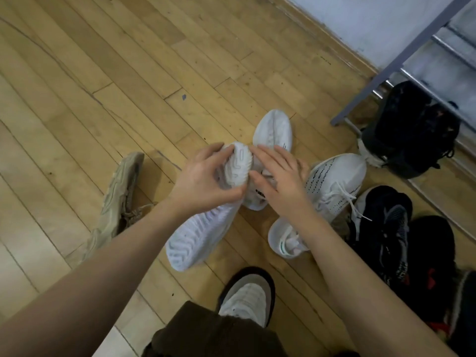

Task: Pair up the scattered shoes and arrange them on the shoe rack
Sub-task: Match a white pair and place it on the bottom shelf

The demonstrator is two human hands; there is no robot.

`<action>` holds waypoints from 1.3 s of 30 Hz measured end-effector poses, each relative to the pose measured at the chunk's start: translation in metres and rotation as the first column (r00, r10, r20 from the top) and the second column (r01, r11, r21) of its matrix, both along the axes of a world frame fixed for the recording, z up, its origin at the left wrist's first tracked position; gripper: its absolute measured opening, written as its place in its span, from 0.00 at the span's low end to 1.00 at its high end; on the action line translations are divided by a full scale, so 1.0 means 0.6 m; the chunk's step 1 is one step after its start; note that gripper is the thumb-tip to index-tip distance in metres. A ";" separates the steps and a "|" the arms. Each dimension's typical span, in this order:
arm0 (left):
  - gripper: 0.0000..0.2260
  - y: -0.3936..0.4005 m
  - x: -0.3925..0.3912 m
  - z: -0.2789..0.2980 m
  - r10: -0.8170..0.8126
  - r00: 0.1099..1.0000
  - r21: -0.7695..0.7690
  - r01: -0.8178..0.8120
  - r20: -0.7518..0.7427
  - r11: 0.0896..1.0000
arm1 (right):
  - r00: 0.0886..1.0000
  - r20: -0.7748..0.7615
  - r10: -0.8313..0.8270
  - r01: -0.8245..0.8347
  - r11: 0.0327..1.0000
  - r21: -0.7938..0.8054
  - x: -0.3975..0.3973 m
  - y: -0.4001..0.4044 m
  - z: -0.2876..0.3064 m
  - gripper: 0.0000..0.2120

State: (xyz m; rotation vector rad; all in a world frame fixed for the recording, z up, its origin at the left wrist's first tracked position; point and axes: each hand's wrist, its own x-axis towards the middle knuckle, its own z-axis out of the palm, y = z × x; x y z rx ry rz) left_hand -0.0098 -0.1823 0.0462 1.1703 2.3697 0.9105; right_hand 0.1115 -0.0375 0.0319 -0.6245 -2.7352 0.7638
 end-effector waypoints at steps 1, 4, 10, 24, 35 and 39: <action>0.37 0.007 -0.005 0.001 -0.009 0.995 0.036 0.005 0.102 0.999 | 1.000 -0.015 -0.001 0.000 0.999 -0.037 -0.003 0.007 0.003 0.24; 0.37 0.019 -0.017 -0.009 -0.015 0.960 0.057 -0.001 0.279 0.998 | 1.000 -0.022 0.018 -0.020 0.993 -0.115 -0.022 0.017 0.003 0.21; 0.19 0.008 -0.070 -0.023 0.078 0.990 -0.004 -0.078 0.120 0.997 | 0.996 0.078 -0.039 0.051 0.985 -0.164 -0.090 -0.002 -0.032 0.22; 0.42 -0.128 -0.043 -0.067 0.008 0.984 -0.491 -0.097 -0.179 0.866 | 0.959 0.212 -0.187 0.164 0.979 0.123 -0.025 -0.059 -0.076 0.22; 0.35 -0.073 -0.038 -0.088 0.005 0.948 -0.509 -0.176 -0.318 0.843 | 0.904 0.372 -0.211 0.170 0.975 0.141 -0.017 -0.063 -0.100 0.25; 0.31 0.000 -0.026 -0.077 0.172 0.940 -0.427 -0.290 -0.293 0.856 | 0.947 0.278 -0.161 0.160 0.987 0.026 -0.007 -0.051 -0.100 0.23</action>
